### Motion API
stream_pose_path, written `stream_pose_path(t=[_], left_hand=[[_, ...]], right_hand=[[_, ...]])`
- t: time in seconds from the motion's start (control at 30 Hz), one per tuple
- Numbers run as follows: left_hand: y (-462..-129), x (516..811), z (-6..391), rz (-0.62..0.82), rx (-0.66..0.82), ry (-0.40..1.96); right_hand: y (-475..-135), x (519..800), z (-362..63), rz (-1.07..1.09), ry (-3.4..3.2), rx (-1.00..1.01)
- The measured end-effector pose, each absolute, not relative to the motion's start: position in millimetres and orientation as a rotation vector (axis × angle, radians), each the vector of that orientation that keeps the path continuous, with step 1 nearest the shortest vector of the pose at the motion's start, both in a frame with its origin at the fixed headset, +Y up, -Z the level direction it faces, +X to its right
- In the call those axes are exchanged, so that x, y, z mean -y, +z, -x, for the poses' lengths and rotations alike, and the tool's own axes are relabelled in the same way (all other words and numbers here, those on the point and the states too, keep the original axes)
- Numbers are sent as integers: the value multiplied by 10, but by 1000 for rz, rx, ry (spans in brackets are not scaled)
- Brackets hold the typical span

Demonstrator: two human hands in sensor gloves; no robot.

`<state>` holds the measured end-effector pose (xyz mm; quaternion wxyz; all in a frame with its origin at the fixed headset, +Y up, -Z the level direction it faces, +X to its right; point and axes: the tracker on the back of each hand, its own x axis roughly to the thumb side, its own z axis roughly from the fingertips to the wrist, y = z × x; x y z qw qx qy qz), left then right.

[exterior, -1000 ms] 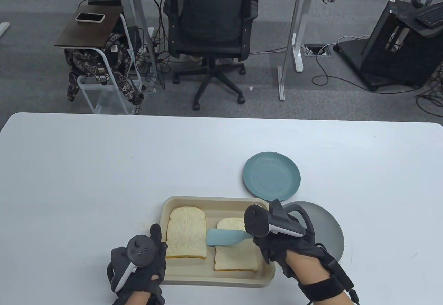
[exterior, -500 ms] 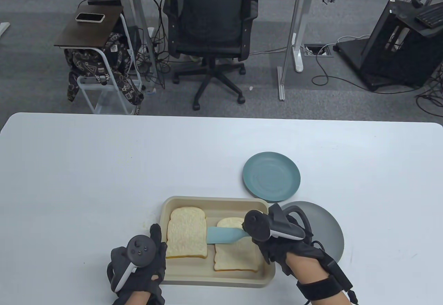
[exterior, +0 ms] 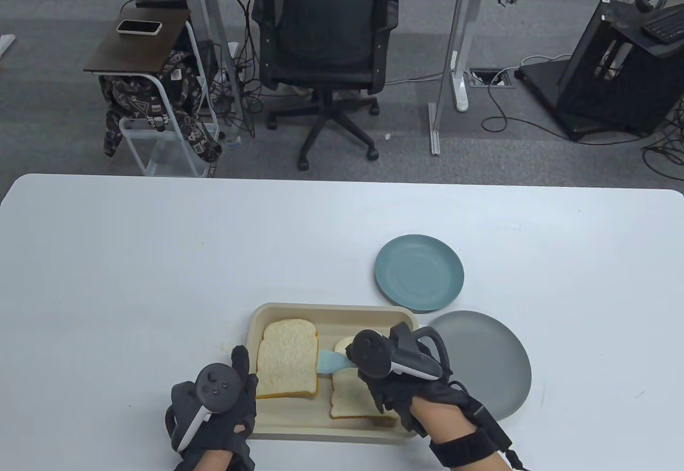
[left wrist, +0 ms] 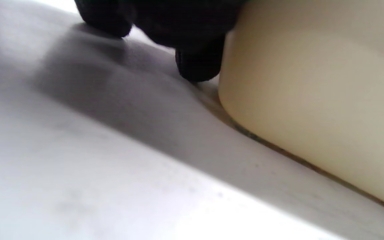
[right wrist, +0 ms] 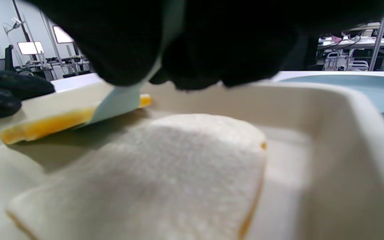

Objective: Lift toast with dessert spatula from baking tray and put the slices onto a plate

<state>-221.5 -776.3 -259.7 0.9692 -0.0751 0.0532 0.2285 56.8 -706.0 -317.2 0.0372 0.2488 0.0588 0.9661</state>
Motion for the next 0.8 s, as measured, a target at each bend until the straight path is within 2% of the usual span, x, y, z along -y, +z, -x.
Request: stream_pose_path(t=[0.17, 0.43, 0.63, 0.8], left_hand=[[-2594, 7765, 2215, 150, -109, 464], [-2592, 7770, 2218, 153, -110, 470], [-2593, 7774, 2227, 158, -108, 483], [-2592, 7776, 2228, 159, -108, 482]], right_hand=[[-3156, 7122, -445, -736, 2949, -163], [-3077, 7111, -540, -732, 2924, -117], [-2888, 6813, -966, -674, 2946, -9], [-2929, 6523, -1441, -484, 2935, 147]])
